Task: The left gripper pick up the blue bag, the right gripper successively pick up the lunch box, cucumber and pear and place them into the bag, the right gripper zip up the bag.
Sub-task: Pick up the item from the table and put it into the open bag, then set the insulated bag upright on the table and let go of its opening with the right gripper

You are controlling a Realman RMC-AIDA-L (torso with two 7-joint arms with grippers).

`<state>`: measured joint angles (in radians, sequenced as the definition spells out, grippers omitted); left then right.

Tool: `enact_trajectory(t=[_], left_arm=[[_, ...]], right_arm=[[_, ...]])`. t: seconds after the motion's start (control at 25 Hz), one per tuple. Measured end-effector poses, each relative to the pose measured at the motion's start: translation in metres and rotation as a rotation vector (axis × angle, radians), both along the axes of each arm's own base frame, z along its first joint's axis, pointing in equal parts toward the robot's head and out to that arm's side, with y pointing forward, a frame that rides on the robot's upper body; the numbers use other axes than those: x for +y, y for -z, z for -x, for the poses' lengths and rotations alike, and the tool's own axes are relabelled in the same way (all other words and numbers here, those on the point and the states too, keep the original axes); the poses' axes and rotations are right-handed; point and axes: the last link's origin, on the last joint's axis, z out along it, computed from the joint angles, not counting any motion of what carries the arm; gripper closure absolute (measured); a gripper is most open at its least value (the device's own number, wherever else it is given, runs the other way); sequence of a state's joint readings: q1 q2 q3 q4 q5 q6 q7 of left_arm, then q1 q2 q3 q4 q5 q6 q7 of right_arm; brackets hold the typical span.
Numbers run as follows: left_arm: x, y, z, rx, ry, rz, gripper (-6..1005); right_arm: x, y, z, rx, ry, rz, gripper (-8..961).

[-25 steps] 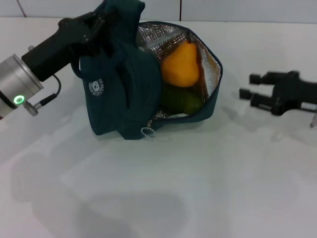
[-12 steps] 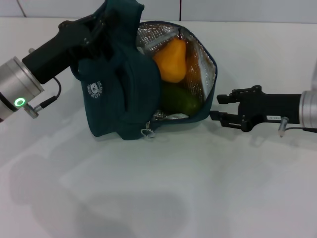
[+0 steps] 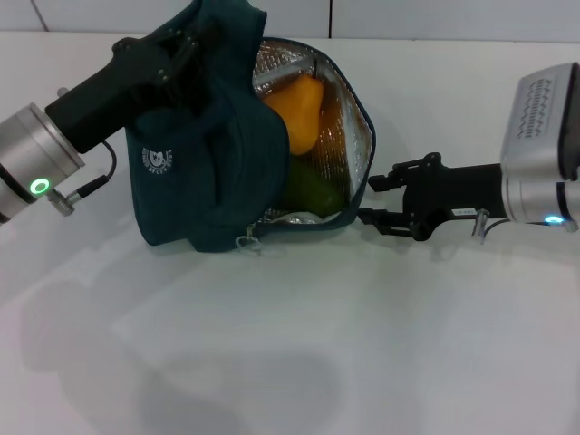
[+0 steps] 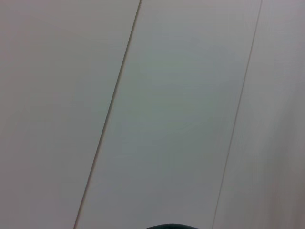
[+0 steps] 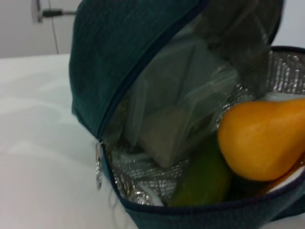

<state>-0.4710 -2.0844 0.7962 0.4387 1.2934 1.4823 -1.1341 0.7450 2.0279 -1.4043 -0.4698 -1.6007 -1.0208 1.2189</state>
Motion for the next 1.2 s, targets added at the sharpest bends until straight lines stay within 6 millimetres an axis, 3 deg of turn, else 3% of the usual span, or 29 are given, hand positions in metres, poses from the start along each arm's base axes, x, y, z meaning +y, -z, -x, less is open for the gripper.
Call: enact_trajectory(t=[0.68, 0.92, 1.2], left_arm=[[-0.001, 0.001, 0.000, 0.000, -0.001, 0.008, 933], [-0.002, 0.003, -0.001, 0.001, 0.010, 0.014, 929], [-0.003, 0.005, -0.004, 0.010, 0.028, 0.025, 924]], right_arm=[[-0.015, -0.028, -0.004, 0.155, 0.010, -0.023, 476], [-0.017, -0.046, -0.004, 0.365, 0.151, -0.026, 475], [-0.009, -0.051, -0.007, 0.448, 0.381, 0.015, 474]])
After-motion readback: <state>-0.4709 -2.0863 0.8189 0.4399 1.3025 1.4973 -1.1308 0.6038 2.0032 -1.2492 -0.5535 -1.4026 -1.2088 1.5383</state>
